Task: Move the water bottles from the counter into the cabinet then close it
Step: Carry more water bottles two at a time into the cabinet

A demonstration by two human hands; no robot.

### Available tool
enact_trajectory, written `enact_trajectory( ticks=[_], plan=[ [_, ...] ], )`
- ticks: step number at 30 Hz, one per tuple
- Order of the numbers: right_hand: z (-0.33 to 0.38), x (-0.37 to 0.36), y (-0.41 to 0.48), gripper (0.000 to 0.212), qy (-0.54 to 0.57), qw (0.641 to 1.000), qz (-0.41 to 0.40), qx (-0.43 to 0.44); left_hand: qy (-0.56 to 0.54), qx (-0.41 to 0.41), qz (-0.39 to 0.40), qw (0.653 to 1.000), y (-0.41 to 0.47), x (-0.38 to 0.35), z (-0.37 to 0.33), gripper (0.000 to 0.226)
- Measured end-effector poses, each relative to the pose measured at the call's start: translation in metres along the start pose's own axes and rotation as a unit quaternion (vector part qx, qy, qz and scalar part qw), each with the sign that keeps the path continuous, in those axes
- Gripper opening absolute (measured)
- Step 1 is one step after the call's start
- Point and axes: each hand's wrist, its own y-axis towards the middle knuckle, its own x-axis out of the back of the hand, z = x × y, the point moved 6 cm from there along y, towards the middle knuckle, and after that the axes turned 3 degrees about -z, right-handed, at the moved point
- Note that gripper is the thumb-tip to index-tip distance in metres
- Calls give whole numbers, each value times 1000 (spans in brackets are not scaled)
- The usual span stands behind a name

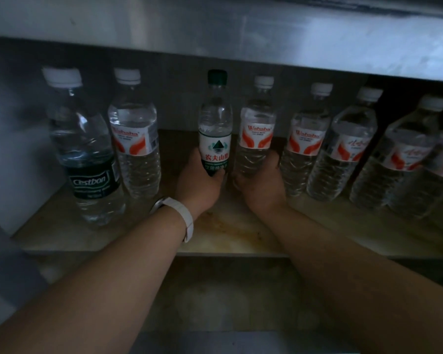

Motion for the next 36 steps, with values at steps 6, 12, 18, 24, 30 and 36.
enact_trajectory(
  ticks=[6, 12, 18, 24, 30, 36],
  plan=[
    [-1, 6, -11, 65, 38, 998, 46, 34, -23, -26, 2, 999, -40, 20, -15, 53],
    [26, 24, -51, 62, 103, 994, 38, -1, 20, -54, -79, 995, -85, 66, -14, 50],
    [72, -15, -72, 53, 120, 980, 147, 60, -9, -91, -282, 955, -115, 132, -4, 41],
    [111, -55, -69, 54, 129, 969, 183, 106, 42, 16, -332, 942, -101, 168, 17, 72],
    [120, -90, -61, 64, 143, 962, 206, 105, 36, 35, -288, 956, -78, 170, 42, 69],
    [122, -117, -63, 78, 153, 962, 202, 99, 58, 35, -301, 951, -73, 167, 47, 63]
  ],
)
